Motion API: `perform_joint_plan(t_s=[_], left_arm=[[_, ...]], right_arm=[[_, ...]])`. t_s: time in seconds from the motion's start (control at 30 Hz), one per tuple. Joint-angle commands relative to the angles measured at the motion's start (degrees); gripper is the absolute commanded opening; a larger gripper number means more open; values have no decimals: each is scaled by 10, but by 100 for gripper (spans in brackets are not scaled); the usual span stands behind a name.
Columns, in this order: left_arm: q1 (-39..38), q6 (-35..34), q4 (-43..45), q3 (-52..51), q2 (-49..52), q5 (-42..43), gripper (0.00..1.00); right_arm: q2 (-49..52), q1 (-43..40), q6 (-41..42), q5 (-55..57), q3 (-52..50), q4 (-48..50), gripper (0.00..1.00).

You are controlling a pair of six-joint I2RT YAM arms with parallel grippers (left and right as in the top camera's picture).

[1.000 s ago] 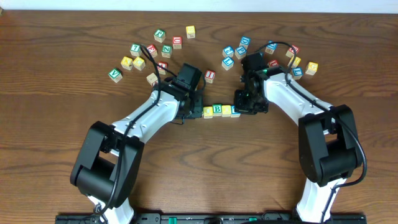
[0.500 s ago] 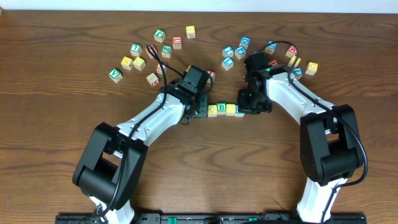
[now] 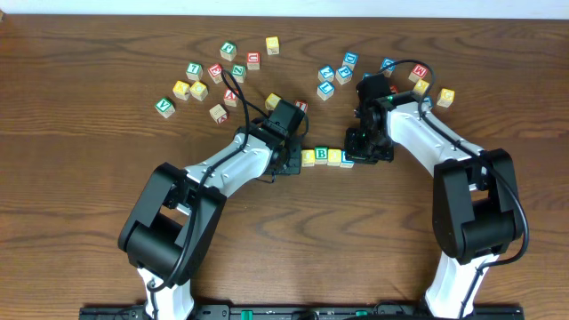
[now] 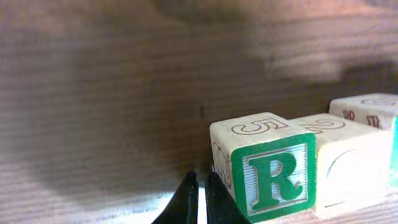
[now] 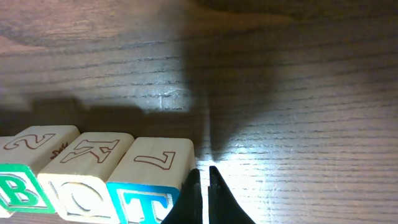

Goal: Spell out ROBOT

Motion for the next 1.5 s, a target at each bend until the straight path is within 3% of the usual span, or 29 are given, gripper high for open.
perform_joint_plan(t_s=[0.0, 0.57, 1.07, 1.47], left_arm=[[-8, -3, 19, -3, 6, 25, 8], [-8, -3, 30, -3, 6, 25, 8], [-8, 37, 17, -3, 6, 22, 8], [-4, 43, 17, -3, 6, 23, 9]], right_arm=[[5, 2, -11, -30, 0, 10, 2], [5, 3, -3, -30, 0, 43, 2], [5, 2, -132, -19, 0, 55, 5], [5, 2, -135, -15, 0, 48, 10]])
